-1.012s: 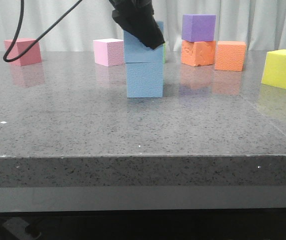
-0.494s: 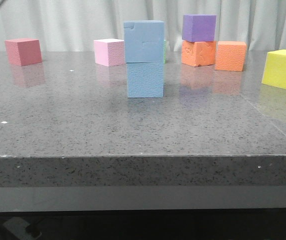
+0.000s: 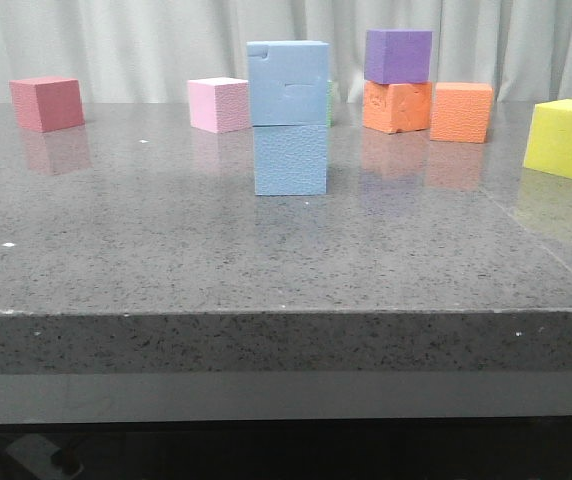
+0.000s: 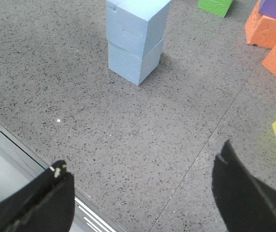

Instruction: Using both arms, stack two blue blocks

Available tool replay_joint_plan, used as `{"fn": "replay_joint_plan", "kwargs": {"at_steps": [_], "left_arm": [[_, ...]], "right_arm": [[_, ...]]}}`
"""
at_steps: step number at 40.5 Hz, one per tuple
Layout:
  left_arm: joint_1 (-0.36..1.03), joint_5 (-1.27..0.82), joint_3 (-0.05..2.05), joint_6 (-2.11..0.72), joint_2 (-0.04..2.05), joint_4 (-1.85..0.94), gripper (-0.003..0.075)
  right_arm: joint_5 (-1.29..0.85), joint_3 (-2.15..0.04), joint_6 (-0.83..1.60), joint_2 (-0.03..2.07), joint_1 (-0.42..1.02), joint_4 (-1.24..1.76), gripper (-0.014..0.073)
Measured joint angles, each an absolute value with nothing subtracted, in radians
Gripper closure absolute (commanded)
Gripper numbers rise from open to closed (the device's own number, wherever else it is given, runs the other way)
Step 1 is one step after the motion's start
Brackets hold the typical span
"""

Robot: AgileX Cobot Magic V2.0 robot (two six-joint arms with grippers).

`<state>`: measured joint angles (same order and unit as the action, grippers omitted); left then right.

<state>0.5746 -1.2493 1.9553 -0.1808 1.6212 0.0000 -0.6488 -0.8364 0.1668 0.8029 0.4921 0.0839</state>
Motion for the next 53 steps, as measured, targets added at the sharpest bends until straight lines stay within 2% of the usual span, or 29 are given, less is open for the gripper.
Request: {"fn": "replay_joint_plan", "kwargs": {"at_steps": [6,13,32,43,45,48,53], "left_arm": [[0.573,-1.261,1.948,-0.067,1.579,0.063,0.0156],[0.573,-1.250,1.845,-0.010,1.469,0.064,0.0155],[0.573,-1.008,1.173,0.060,0.971,0.038,0.0155],[0.573,-0.921,0.936,0.069,0.795,0.028,0.0171],[0.573,-0.910,0.921,0.071,0.779,0.026,0.0229],[0.573,-0.900,0.908,0.071,0.772,0.026,0.0340],[0.573,-0.900,0.902,0.071,0.772,0.026,0.0525]], "right_arm": [[-0.649,-0.836,0.167,0.803,0.492,0.084,0.0002],[-0.649,-0.836,0.167,0.803,0.492,0.084,0.0002],[-0.649,-0.836,0.167,0.803,0.492,0.084,0.0002],[-0.649,-0.836,0.167,0.803,0.492,0.084,0.0005],[-0.649,-0.836,0.167,0.803,0.492,0.084,0.0029],[-0.649,-0.836,0.167,0.803,0.492,0.084,0.0138],[-0.649,-0.836,0.167,0.803,0.492,0.084,0.0411]]}}
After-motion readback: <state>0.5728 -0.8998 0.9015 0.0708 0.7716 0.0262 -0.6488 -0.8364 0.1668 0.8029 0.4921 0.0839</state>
